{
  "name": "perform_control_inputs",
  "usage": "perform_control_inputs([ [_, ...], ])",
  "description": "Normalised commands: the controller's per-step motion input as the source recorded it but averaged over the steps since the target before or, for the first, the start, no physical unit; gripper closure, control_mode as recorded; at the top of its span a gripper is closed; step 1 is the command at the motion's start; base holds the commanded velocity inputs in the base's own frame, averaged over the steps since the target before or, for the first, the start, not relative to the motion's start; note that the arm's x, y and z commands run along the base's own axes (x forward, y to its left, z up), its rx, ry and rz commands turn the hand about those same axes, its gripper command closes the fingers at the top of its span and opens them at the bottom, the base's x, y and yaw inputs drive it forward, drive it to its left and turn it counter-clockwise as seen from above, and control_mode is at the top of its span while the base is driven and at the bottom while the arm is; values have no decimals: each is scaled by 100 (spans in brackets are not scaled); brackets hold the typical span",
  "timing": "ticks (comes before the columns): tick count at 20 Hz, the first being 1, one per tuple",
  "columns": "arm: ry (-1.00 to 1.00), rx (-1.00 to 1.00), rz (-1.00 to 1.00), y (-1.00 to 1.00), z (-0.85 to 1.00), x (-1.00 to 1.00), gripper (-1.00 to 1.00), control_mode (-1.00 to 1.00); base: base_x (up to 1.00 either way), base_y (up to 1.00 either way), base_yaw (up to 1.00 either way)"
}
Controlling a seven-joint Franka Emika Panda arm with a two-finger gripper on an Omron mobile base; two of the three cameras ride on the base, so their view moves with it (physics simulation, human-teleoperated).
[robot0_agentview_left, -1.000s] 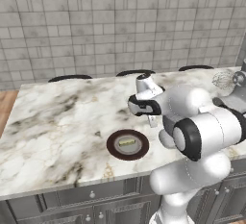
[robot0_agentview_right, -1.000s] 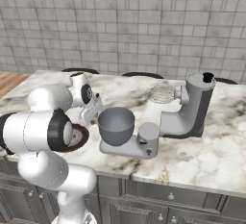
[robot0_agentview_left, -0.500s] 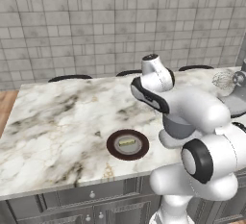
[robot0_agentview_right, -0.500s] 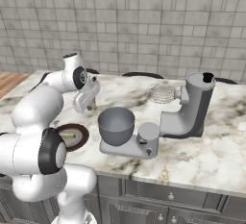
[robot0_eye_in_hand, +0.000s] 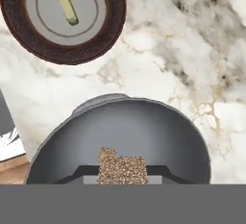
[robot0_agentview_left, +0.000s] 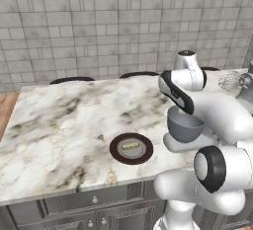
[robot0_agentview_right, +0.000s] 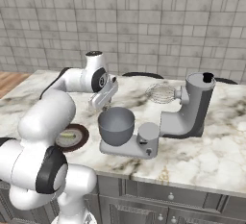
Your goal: Add butter and sugar cubes to the stand mixer bowl and then turn on the stand mixer to begin making frosting.
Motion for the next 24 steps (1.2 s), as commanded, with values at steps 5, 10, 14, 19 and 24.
perform_control_inputs([
  [5,2,10,-4,-54,-35,0,100,-100,0,0,0],
  [10,2,3,-3,-27,-54,0,100,-100,0,0,0],
  [14,0,0,-5,-9,-50,0,100,-100,0,0,0],
  [19,0,0,-6,0,-38,0,100,-100,0,0,0],
  [24,0,0,-4,0,-9,0,100,-100,0,0,0],
])
